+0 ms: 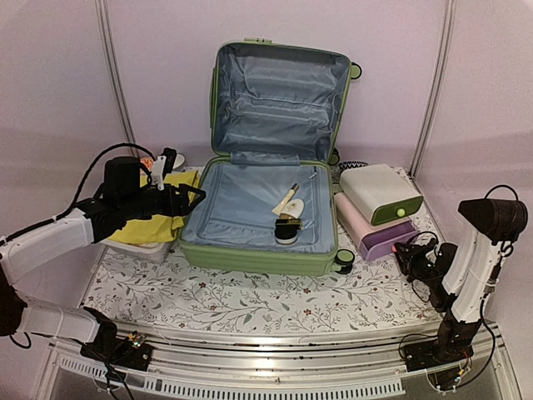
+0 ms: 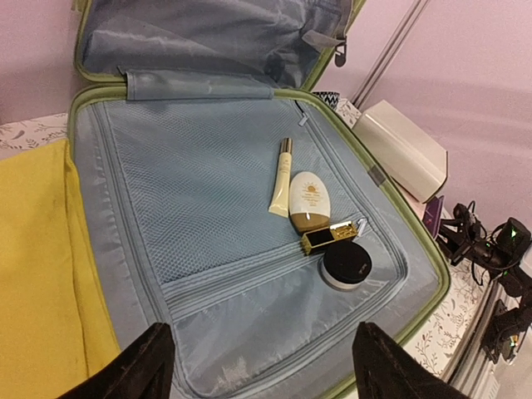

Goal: Open, take out, and arrange the luggage
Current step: Open the drawer in the storage box.

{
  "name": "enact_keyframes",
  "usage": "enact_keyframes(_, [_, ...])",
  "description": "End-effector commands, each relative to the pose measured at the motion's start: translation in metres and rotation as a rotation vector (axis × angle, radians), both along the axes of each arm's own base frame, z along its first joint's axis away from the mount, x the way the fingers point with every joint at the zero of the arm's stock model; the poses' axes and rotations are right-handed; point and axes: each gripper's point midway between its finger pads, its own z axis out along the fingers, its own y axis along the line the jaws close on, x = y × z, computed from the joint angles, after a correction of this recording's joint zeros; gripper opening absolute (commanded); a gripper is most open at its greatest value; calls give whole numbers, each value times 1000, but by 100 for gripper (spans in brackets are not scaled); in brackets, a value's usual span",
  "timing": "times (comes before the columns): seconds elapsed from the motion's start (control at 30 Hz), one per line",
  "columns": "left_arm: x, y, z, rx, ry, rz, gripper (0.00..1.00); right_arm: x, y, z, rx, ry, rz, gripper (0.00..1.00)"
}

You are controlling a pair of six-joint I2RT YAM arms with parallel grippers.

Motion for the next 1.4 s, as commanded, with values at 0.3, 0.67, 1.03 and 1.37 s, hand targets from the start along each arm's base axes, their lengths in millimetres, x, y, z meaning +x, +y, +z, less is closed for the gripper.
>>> enact_keyframes(0.3, [-6,-24,2,1,-11,-44,76,-23,0,42,15,-143,-14,24])
enact_keyframes(0.67, [-6,-36,2,12,-13,-61,76,-30,-2,29,5,-54,-31,26])
enact_keyframes(1.03, [-9,-39,4,14,-21,-62,77,-33,-32,25,-187,122,-148,79])
enact_keyframes(1.37, [-7,-46,9,13,-28,-75,77,-28,-42,80,-373,140,-124,25])
